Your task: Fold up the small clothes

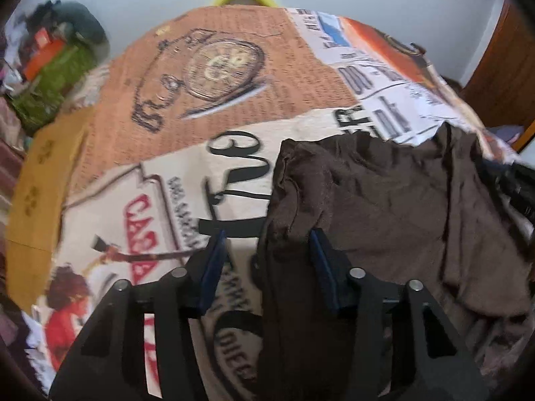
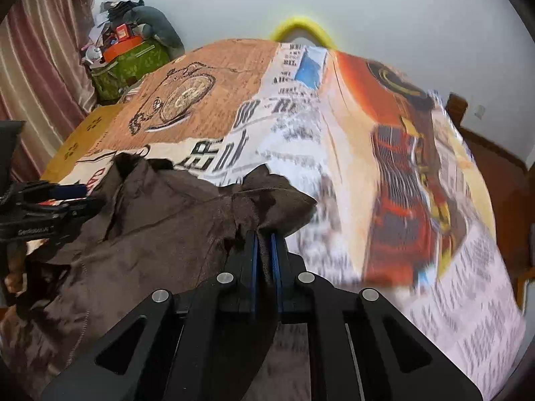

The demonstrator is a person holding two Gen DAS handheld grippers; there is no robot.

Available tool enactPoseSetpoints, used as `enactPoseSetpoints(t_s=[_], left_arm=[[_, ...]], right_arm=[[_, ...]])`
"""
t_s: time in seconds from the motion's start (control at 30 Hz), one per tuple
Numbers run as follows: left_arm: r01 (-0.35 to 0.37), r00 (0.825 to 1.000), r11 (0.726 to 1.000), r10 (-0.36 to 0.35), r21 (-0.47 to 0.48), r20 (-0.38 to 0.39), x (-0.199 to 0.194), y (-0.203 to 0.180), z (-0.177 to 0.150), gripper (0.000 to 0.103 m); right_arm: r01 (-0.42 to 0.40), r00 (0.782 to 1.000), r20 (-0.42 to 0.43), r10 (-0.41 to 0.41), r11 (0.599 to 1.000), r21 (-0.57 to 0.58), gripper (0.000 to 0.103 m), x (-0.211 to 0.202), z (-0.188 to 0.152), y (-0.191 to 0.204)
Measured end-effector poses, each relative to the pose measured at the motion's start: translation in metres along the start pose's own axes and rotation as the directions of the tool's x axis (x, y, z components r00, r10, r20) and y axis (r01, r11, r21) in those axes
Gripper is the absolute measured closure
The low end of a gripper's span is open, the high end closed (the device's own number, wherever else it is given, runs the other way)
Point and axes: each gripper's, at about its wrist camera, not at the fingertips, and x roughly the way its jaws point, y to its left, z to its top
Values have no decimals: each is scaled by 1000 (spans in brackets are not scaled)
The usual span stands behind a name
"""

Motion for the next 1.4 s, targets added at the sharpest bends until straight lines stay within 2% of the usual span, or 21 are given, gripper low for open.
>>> enactPoseSetpoints(t_s=[0.07, 0.13, 0.37, 0.5, 0.57, 0.63, 0.7, 0.77, 0.8, 0.87, 0.93, 1.0, 1.07, 1.13, 1.2, 1.3, 1.4], left_arm=[[-54, 998, 998, 54, 11, 8, 0, 3, 0, 53], [-75, 997, 997, 75, 14, 6, 2, 6, 0, 53], [-77, 997, 997, 77, -19, -18, 10, 10, 0, 53], [-38, 999, 999, 39, -39, 5, -4, 12, 0, 53], [-12, 999, 999, 13, -41, 34, -18, 12, -1, 53], [18, 998, 999, -16, -28, 61, -35, 8, -6, 53], [41, 997, 999, -39, -16, 70, -45, 4, -14, 52], [54, 997, 999, -54, 1, 56, -49, -2, -25, 50], [53, 998, 998, -53, 18, 41, -48, -6, -31, 49], [33, 999, 997, -33, 75, -6, -41, -17, -44, 40], [9, 1000, 993, -6, 121, -24, -39, -25, -54, 33], [-3, 1000, 991, 6, 132, -27, -43, -26, -61, 31], [0, 999, 993, 6, 115, -48, -50, -23, -64, 31], [-4, 1000, 994, 5, 112, -16, -67, -22, -72, 31], [-13, 1000, 992, 12, 127, 10, -78, -23, -80, 27], [15, 1000, 991, -17, 134, 12, -86, -29, -102, 20], [6, 1000, 990, -2, 142, -24, -76, -36, -122, 20]], right_arm=[[0, 1000, 4, 0, 1000, 11, 96, 6, 9, -3], [12, 1000, 11, -13, 1000, 20, 96, 9, 15, -4], [56, 998, 8, -57, 998, 11, 96, 16, 27, -2], [51, 999, -3, -51, 999, 12, 96, 3, 27, -3], [1, 1000, 28, -2, 999, 45, 92, -16, 24, -6], [-45, 998, 43, 43, 997, 56, 75, -34, 17, -4], [-79, 996, 50, 77, 996, 40, 66, -48, 7, 3], [-107, 994, 34, 106, 994, 6, 58, -57, -5, 14], [-115, 993, 11, 115, 993, -16, 51, -59, -14, 21], [-107, 994, -40, 105, 992, -62, 42, -56, -28, 31], [-63, 996, -76, 54, 991, -122, 40, -49, -44, 38], [-32, 996, -88, 21, 991, -130, 34, -45, -56, 34], [-49, 994, -104, 43, 997, -53, 32, -50, -57, 21], [-76, 994, -80, 78, 997, 34, 32, -66, -56, 9], [-89, 994, -51, 92, 994, 62, 32, -82, -60, 8], [-98, 994, -52, 99, 995, 26, 32, -95, -71, 20], [-106, 987, -121, 103, 994, -21, 31, -85, -89, 38]])
